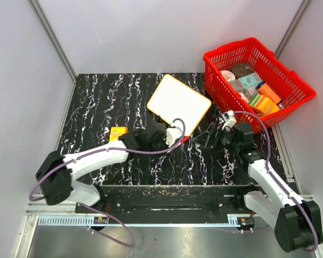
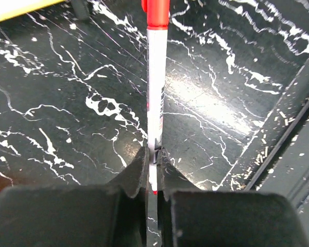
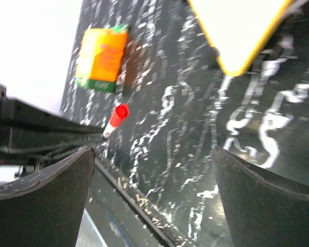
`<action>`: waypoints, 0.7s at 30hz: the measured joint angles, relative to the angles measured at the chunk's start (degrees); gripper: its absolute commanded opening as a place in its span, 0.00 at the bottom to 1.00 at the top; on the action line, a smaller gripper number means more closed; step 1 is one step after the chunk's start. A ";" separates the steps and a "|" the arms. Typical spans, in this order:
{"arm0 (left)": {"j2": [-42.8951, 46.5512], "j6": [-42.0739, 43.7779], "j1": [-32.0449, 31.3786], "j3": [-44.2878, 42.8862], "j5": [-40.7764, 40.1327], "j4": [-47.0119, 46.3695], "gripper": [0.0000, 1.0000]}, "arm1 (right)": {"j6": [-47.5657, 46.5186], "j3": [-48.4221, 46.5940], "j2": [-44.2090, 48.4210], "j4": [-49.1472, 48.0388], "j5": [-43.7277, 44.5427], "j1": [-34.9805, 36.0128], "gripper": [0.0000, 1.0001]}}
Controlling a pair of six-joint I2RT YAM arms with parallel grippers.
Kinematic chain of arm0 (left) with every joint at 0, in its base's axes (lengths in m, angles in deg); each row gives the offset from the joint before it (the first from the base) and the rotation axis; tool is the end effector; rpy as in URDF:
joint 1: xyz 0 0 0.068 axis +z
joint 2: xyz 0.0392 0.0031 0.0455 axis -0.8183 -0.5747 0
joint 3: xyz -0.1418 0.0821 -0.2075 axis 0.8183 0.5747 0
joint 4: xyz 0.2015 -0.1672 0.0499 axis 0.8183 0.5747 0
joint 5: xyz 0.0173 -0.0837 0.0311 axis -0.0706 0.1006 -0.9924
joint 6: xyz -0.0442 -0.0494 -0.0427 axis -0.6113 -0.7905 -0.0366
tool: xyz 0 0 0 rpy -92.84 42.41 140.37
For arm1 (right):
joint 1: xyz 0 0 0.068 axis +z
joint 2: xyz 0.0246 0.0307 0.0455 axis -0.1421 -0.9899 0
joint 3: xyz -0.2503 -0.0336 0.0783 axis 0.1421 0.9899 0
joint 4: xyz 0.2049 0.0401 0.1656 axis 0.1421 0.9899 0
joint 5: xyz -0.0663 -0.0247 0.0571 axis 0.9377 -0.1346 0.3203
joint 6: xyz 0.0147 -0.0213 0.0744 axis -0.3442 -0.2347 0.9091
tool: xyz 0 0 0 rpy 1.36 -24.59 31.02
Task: Write a sentence on the whiteboard
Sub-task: Pick up the whiteboard marker without the cap from the center of the board, then pass from the left arm to the right
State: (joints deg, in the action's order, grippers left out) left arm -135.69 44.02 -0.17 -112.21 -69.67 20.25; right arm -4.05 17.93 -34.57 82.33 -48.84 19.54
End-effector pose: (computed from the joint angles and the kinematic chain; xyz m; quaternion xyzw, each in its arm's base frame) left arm 0.1816 -0.2666 0.2012 0.4664 0.8181 -0.1689 0.2909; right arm 0.2216 0.0816 0.2026 0.0056 0.8281 0.4108 0.3814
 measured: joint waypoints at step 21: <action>16.98 -6.36 2.67 2.16 9.14 -0.31 0.00 | 8.61 -4.13 -9.42 -25.57 -4.00 22.16 0.67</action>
State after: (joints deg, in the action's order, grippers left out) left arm -118.71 37.66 2.50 -110.05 -60.53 19.94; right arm 4.56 13.80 -44.00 56.76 -52.84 41.71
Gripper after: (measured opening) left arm 0.050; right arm 0.747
